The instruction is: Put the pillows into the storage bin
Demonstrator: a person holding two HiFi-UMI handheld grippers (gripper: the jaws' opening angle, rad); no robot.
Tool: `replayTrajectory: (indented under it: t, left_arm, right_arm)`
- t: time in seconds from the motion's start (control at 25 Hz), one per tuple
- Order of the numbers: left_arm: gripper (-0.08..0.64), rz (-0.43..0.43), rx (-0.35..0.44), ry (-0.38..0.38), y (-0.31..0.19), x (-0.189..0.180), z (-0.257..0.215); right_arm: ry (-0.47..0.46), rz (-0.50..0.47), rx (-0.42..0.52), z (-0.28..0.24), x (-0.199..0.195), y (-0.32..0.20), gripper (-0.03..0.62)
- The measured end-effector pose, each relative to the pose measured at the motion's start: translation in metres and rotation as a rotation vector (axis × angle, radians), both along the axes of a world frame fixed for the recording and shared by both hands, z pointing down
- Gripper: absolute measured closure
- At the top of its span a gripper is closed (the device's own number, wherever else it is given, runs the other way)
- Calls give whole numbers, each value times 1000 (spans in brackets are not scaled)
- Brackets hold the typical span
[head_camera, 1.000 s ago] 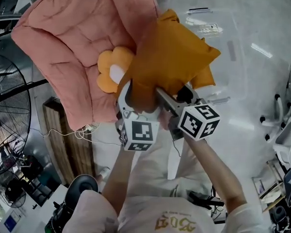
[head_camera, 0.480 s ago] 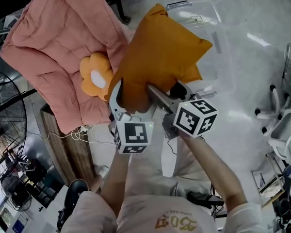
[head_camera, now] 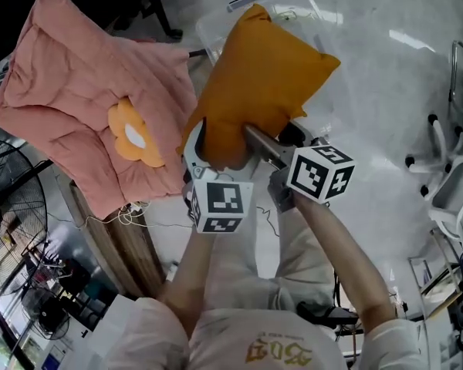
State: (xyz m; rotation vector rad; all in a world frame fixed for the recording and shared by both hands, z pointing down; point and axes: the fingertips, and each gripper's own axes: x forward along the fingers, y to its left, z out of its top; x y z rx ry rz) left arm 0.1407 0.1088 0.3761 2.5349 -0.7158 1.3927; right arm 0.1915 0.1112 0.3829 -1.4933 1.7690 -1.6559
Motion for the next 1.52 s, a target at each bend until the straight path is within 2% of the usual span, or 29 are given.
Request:
replayTrajectory:
  t: [0.2, 0.48, 0.64, 0.84, 1.24, 1.52]
  left_arm:
    - [49, -36, -67, 20, 16, 36, 28]
    - [48, -85, -136, 28, 25, 66, 74]
    - [48, -126, -196, 45, 27, 77, 106]
    - [46, -179, -280, 21, 34, 85, 153]
    - [46, -306, -398, 16, 39, 90, 243]
    - [43, -401, -490, 37, 44, 120, 307]
  right_arm:
    - [16, -24, -42, 26, 37, 15, 235]
    - [23, -51, -85, 71, 67, 21, 235]
    - [52, -91, -115, 101, 77, 22, 233]
    - [48, -138, -166, 149, 86, 26, 233]
    - [81, -238, -232, 237, 91, 24, 230]
    - [134, -337, -273, 298, 121, 23, 224]
